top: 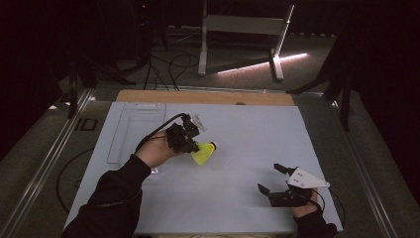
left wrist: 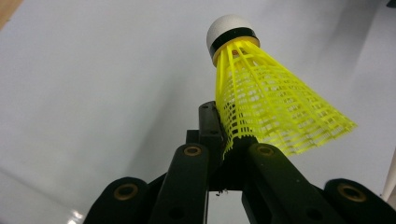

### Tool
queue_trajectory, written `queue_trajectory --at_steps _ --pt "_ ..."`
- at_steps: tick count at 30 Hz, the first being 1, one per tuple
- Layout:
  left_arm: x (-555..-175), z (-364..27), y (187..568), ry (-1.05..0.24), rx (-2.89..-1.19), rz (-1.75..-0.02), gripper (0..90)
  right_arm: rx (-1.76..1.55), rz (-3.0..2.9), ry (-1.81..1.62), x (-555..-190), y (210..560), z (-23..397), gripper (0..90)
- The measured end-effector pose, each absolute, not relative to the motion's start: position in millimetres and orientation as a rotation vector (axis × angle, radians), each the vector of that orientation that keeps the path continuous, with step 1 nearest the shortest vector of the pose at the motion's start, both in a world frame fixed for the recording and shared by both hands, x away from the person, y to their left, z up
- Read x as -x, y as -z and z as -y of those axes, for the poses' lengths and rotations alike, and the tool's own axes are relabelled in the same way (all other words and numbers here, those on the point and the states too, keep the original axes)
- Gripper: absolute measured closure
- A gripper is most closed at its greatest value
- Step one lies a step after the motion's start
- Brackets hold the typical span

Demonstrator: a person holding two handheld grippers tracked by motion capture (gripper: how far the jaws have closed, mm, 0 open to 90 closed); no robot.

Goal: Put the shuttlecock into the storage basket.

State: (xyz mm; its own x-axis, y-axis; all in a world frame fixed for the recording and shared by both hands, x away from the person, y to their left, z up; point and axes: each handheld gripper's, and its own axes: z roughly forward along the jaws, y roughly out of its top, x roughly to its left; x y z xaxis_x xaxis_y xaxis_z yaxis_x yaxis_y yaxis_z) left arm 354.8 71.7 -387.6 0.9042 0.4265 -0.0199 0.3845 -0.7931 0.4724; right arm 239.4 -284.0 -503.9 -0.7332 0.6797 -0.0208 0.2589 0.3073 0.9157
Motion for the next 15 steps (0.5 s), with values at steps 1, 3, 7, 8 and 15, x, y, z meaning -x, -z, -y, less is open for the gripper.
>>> queue_trajectory --at_steps 1,3,7,8,15 --pt "-354.9 -73.3 386.1 -0.124 -2.590 -0.586 90.0 -0.835 -2.174 -1.409 -239.3 503.8 283.9 8.7" --pt "-355.3 -77.9 382.7 -0.125 -2.585 -0.596 90.0 -0.835 -2.174 -1.408 -239.2 503.6 283.9 8.7" --pt "-357.3 -87.4 377.5 -0.152 -2.588 -0.614 90.0 -0.836 -2.175 -1.405 -239.3 503.8 284.0 8.7" --pt "-357.8 -89.9 376.2 -0.162 -2.590 -0.624 90.0 -0.836 -2.174 -1.405 -239.3 503.7 283.9 8.7" --pt "-360.1 -107.0 365.0 -0.208 -2.579 -0.652 90.0 -0.836 -2.177 -1.401 -239.5 503.9 283.8 8.8"
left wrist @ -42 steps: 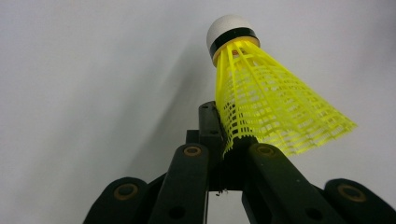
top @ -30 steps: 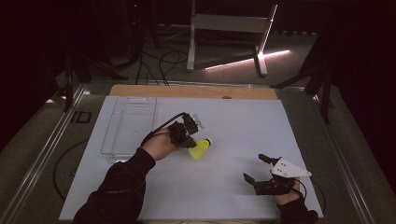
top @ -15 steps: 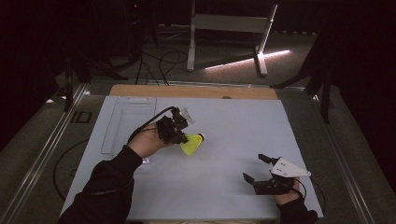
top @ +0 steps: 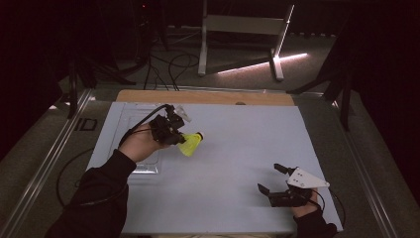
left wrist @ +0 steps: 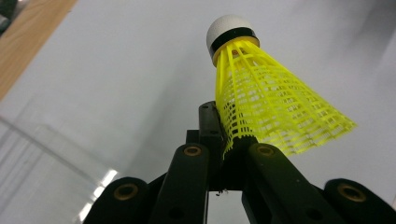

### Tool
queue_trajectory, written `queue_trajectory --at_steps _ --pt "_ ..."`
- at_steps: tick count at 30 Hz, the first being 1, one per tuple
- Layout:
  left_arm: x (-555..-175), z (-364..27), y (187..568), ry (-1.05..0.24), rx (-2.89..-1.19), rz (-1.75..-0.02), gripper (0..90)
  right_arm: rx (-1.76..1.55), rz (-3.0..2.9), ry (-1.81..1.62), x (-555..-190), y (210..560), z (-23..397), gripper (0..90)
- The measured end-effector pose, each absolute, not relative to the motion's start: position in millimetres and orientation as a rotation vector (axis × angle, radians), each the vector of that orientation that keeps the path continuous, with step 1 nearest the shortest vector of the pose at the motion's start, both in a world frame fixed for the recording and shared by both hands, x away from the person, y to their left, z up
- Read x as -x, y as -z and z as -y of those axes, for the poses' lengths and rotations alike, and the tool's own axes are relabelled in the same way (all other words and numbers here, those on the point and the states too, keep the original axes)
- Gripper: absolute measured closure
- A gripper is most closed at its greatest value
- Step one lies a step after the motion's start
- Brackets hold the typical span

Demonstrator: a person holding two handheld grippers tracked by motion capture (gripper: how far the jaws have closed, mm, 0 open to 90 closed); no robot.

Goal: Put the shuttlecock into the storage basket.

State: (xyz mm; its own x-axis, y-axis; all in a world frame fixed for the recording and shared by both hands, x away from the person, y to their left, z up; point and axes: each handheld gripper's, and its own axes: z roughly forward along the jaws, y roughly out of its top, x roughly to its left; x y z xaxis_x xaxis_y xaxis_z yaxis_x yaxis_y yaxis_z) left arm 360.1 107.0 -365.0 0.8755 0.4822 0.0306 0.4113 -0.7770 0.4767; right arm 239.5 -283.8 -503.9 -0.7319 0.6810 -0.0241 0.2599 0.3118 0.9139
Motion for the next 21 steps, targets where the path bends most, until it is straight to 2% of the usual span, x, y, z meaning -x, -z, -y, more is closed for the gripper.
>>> queue_trajectory --at_steps 14,21 --pt "-363.1 -144.6 350.0 -0.265 -2.532 -0.737 90.0 -0.837 -2.174 -1.399 -239.4 503.7 283.9 8.7" --pt "-364.4 -165.9 348.6 -0.282 -2.527 -0.724 90.0 -0.838 -2.177 -1.398 -239.2 503.4 283.3 8.8"
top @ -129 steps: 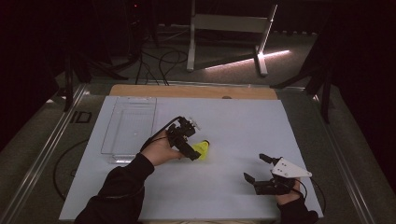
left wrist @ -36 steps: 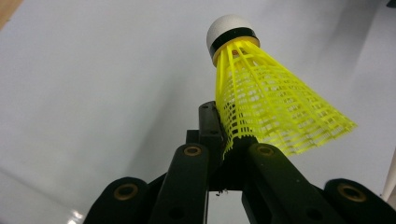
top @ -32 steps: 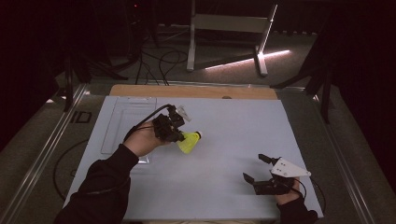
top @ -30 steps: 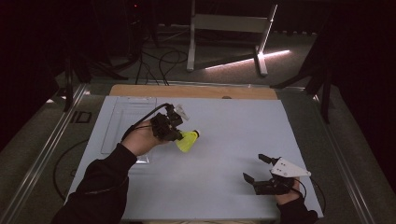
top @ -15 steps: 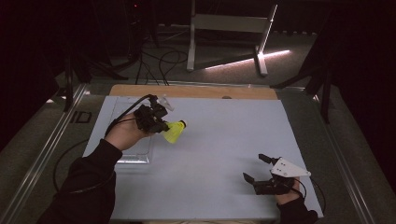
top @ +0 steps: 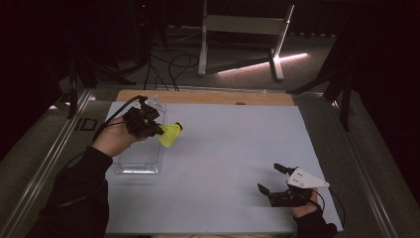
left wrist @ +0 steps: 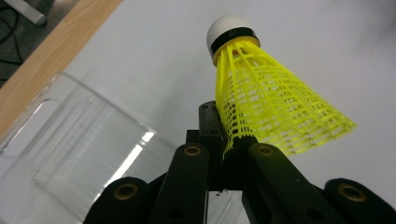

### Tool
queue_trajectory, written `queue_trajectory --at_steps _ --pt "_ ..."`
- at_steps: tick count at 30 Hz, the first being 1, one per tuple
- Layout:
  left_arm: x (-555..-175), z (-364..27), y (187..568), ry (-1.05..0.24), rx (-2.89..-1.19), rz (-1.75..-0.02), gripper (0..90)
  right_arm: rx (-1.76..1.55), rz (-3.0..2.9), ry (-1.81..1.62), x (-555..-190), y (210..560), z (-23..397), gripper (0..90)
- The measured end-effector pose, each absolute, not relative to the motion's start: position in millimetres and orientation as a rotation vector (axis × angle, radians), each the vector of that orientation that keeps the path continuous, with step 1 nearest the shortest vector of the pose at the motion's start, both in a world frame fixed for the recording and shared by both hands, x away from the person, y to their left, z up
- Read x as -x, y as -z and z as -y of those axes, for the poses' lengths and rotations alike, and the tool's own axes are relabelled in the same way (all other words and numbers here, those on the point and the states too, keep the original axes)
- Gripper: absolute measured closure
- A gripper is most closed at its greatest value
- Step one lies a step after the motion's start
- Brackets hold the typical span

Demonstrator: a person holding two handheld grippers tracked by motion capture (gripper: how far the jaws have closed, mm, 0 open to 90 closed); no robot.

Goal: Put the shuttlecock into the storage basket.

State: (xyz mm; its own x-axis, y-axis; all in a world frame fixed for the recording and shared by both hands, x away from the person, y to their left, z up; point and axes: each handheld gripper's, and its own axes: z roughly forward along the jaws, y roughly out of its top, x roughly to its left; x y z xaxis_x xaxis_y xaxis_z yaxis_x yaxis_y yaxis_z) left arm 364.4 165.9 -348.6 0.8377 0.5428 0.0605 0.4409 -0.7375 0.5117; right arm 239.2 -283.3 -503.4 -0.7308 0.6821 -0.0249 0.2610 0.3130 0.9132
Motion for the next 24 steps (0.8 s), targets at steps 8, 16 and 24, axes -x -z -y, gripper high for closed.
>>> queue_trajectory --at_steps 8,16,24 --pt "-366.6 -197.3 356.0 -0.252 -2.546 -0.688 90.0 -0.837 -2.180 -1.396 -239.9 504.0 283.1 8.7" --pt "-371.0 -226.8 364.6 -0.196 -2.553 -0.681 90.0 -0.837 -2.182 -1.395 -240.0 504.1 282.5 8.7" --pt "-378.5 -250.5 374.7 -0.155 -2.577 -0.567 90.0 -0.839 -2.184 -1.394 -240.8 504.8 282.2 8.7"
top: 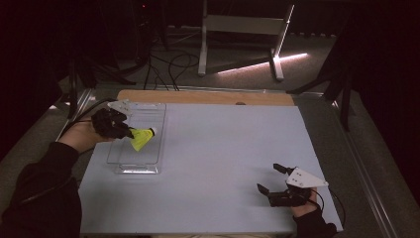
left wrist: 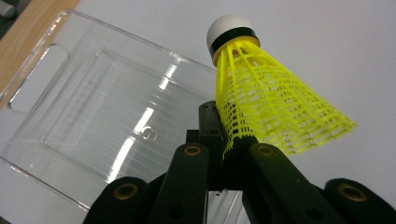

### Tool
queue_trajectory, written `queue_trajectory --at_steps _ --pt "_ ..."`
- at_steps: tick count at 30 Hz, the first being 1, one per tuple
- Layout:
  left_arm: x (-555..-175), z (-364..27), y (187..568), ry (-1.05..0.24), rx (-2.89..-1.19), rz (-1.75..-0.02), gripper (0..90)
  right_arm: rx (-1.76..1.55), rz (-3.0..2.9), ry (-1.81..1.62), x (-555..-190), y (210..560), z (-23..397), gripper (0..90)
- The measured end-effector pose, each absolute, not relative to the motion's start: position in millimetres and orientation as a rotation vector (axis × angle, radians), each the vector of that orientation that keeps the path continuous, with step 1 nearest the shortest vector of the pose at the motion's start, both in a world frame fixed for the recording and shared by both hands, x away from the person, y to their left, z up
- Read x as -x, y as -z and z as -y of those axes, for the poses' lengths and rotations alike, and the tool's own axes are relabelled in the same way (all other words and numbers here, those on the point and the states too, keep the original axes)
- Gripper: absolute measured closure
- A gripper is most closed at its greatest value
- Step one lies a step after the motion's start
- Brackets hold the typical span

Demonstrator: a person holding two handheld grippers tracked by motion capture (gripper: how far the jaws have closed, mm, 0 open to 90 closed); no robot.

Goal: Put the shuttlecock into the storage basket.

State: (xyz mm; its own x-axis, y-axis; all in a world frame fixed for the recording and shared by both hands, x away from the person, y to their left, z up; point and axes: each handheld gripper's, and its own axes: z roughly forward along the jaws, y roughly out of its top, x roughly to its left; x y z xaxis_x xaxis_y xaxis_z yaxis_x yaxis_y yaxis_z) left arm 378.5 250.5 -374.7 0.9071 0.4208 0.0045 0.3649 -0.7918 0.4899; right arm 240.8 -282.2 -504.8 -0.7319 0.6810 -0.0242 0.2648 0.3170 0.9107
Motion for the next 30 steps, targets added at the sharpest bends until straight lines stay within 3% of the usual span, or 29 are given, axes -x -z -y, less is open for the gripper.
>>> queue_trajectory --at_steps 9,30 --pt "-384.7 -256.4 384.0 -0.093 -2.588 -0.387 90.0 -0.838 -2.186 -1.396 -241.2 505.2 282.2 8.7" --pt "-393.5 -272.7 397.3 -0.021 -2.630 -0.204 90.0 -0.836 -2.195 -1.402 -241.3 505.7 282.1 8.7"
